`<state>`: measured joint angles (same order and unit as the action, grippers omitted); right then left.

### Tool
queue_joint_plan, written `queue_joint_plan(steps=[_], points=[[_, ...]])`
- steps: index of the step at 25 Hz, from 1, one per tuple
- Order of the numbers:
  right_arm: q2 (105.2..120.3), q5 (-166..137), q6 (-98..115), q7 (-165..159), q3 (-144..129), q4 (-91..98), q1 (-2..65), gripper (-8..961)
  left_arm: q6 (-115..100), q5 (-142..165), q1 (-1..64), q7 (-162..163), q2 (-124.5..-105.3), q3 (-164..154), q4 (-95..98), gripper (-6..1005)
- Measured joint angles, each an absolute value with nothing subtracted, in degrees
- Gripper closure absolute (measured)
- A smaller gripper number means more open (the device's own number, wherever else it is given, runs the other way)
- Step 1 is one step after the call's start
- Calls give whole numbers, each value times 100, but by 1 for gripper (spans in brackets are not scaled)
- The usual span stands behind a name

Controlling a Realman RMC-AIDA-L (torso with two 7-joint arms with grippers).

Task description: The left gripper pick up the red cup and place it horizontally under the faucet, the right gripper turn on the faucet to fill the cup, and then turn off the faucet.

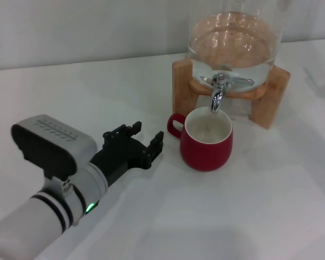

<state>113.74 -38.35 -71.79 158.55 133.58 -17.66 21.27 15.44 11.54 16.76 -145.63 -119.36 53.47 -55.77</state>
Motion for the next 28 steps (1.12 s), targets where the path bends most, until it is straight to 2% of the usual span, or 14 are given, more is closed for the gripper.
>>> queue_joint_plan(steps=[18, 28], points=[[11355, -3770, -7237, 15856, 13474, -1769, 1979, 280, 4677, 1675, 720, -15013, -11992, 7086, -5213, 450], [11394, -3770, -7535, 15852, 13735, -1784, 1834, 280, 5682, 1439, 761, -15024, -11992, 8497, -4647, 450]])
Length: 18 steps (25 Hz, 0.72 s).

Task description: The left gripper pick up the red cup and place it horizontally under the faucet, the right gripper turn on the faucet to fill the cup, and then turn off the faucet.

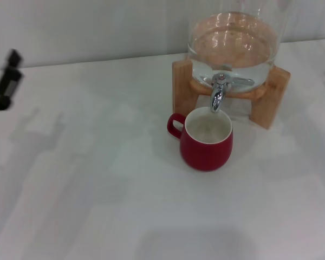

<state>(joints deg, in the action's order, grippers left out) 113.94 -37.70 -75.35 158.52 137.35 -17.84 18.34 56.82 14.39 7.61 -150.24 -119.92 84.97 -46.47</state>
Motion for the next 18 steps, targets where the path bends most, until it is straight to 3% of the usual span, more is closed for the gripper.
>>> queue_joint_plan(steps=[5, 16, 18], points=[[11421, -3770, -7838, 15809, 13747, -1785, 1765, 280, 5958, 1063, 907, -15115, -11980, 9003, -4277, 397], [11467, -3776, -8336, 15799, 13722, -1714, 1630, 280, 6003, 372, 1181, -15660, -11969, 9508, -3829, 157], [11473, -3812, -8482, 15778, 13687, -1680, 1586, 280, 6021, 210, 1205, -15679, -11960, 9515, -3770, 157]])
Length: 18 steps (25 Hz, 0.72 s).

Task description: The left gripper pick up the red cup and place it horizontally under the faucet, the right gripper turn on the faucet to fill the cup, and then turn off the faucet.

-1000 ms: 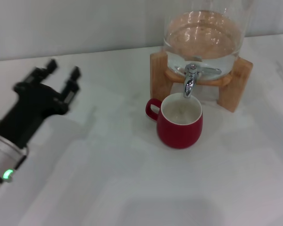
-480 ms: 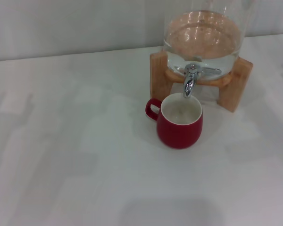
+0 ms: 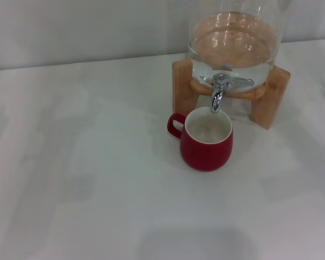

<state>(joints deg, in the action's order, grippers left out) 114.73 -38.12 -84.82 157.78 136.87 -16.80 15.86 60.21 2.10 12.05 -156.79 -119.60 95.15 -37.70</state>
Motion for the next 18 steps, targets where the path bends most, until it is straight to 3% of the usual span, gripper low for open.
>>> queue_joint_plan(steps=[18], points=[[11421, -3862, -9466, 15198, 12161, -1583, 1223, 280, 5943, 132, 1426, -15881, -11935, 9824, -3690, 157]])
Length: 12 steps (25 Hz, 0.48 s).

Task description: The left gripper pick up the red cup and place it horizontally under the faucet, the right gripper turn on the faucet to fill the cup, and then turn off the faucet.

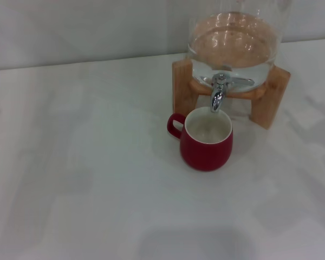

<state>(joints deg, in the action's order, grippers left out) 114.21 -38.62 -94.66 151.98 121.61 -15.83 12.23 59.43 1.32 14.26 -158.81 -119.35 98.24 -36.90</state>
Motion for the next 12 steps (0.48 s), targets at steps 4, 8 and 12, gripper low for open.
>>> queue_joint_plan(steps=[4, 8, 12], points=[[11443, -3926, -9504, 15183, 11931, -1597, 1203, 280, 5938, 121, 1443, -15882, -11935, 9826, -3690, 157], [11450, -4050, -9504, 15134, 11624, -1583, 1248, 280, 5850, 123, 1484, -15882, -11935, 9826, -3690, 157], [11453, -4060, -9486, 15118, 11371, -1585, 1290, 280, 5809, 138, 1504, -15882, -11935, 9826, -3691, 157]])
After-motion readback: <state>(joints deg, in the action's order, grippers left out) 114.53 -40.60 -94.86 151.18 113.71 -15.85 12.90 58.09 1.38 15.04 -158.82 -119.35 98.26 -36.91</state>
